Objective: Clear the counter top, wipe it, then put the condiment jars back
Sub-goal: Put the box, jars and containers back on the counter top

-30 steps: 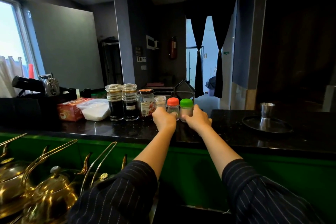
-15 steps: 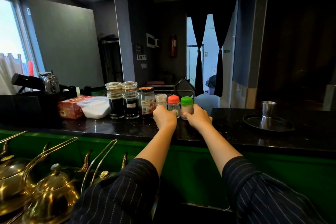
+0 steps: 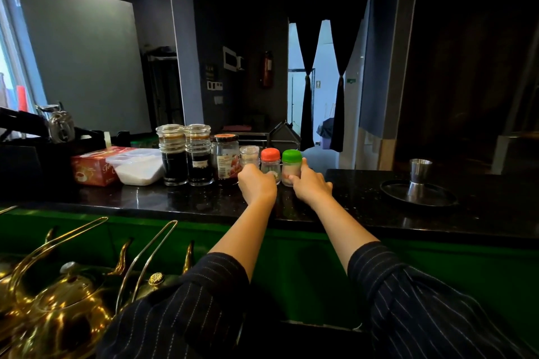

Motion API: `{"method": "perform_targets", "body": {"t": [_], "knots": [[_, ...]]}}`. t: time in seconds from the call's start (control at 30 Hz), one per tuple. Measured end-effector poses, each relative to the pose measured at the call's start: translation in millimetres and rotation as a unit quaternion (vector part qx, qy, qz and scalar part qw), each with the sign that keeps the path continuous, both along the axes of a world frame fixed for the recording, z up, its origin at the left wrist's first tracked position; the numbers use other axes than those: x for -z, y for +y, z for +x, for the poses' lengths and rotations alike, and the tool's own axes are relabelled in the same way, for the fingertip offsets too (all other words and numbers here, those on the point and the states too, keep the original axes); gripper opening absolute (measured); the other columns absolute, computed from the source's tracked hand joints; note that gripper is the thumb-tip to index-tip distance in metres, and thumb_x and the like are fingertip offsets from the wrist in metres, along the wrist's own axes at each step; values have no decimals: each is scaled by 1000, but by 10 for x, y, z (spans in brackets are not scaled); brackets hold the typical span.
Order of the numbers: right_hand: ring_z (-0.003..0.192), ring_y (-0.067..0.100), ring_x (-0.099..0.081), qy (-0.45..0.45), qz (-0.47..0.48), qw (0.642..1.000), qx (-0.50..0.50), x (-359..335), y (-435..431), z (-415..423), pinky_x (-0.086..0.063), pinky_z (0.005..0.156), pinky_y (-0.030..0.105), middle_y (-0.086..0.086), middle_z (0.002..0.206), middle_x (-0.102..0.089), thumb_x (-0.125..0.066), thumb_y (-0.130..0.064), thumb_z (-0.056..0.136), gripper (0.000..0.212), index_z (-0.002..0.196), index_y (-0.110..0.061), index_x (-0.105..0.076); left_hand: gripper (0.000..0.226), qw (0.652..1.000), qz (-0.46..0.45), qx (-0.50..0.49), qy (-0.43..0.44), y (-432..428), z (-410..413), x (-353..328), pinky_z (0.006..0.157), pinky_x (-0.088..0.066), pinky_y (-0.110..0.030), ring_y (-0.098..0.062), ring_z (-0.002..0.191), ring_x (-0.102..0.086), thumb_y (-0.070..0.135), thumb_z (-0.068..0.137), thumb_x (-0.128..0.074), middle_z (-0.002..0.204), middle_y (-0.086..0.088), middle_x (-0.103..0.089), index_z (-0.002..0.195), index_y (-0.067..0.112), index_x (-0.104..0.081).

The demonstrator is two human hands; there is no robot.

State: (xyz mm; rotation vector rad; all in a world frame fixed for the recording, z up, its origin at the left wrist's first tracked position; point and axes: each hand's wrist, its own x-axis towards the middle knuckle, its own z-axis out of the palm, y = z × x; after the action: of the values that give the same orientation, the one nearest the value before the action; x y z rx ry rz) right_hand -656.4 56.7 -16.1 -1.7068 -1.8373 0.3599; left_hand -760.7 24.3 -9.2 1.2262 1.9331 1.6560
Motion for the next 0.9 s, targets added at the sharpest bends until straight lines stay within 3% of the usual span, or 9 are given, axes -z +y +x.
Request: {"method": "perform_targets", "body": {"t": [0.17,0.3,0.43,0.57,0.67,0.77,0.83,0.9], "knots": [[138,31,-32,1,1,1000,9,15,30,-14,-22,111,50,10,147,-43,-41,-39,100,65,155,-22,-11,24,1000,0,-7,13,11,-2,16,71,-48,-31,-30,95,-64,16,81,-73,100,-17,-67,96,-1,-64],[131,32,-42,44,18,999,-1,12,24,-4,-27,108,49,9,138,-51,-50,-36,96,52,143,-20,-37,17,1000,1,-12,20,25,-8,15,68,-47,-31,-31,93,-64,11,82,-71,97,-17,-66,92,-1,-64],[132,32,-42,154,-21,988,-23,-27,-82,52,-38,106,41,14,145,-44,-60,-29,92,71,151,-10,-25,3,998,31,-39,47,-139,48,-49,66,-46,-32,-29,85,-62,1,84,-61,88,-15,-63,84,-1,-62],[108,22,-58,169,-27,978,-121,-89,-458,229,-42,79,26,9,122,-64,-63,-21,88,36,124,-15,-62,10,986,104,-24,130,-385,208,-52,66,-39,-29,-21,74,-53,-5,83,-52,81,-9,-59,85,0,-60],[101,20,-62,142,73,975,-152,-135,-787,587,-45,80,25,7,107,-71,-58,-10,89,26,110,-13,-73,10,976,127,38,172,-561,560,-4,66,-41,-26,-19,75,-57,-5,80,-58,80,-7,-62,86,1,-64],[85,19,-65,177,234,950,-103,-191,-1010,1159,-53,75,29,5,90,-73,-54,-2,86,25,94,-13,-74,12,965,130,106,203,-535,1136,-31,70,-46,-30,-23,78,-61,-3,76,-60,83,-12,-68,85,2,-66],[69,15,-59,197,314,927,-52,-215,-1102,1633,-43,60,15,1,77,-67,-53,0,84,22,89,-14,-70,17,960,109,140,219,-456,1572,-70,75,-46,-29,-22,84,-63,7,75,-67,89,-11,-69,91,4,-69],[65,16,-55,208,349,914,-4,-205,-1099,2130,-35,53,14,-1,72,-61,-54,1,82,18,83,-14,-63,26,958,82,172,216,-393,1970,-92,81,-45,-24,-20,93,-64,15,76,-72,98,-9,-70,100,5,-69]]}}
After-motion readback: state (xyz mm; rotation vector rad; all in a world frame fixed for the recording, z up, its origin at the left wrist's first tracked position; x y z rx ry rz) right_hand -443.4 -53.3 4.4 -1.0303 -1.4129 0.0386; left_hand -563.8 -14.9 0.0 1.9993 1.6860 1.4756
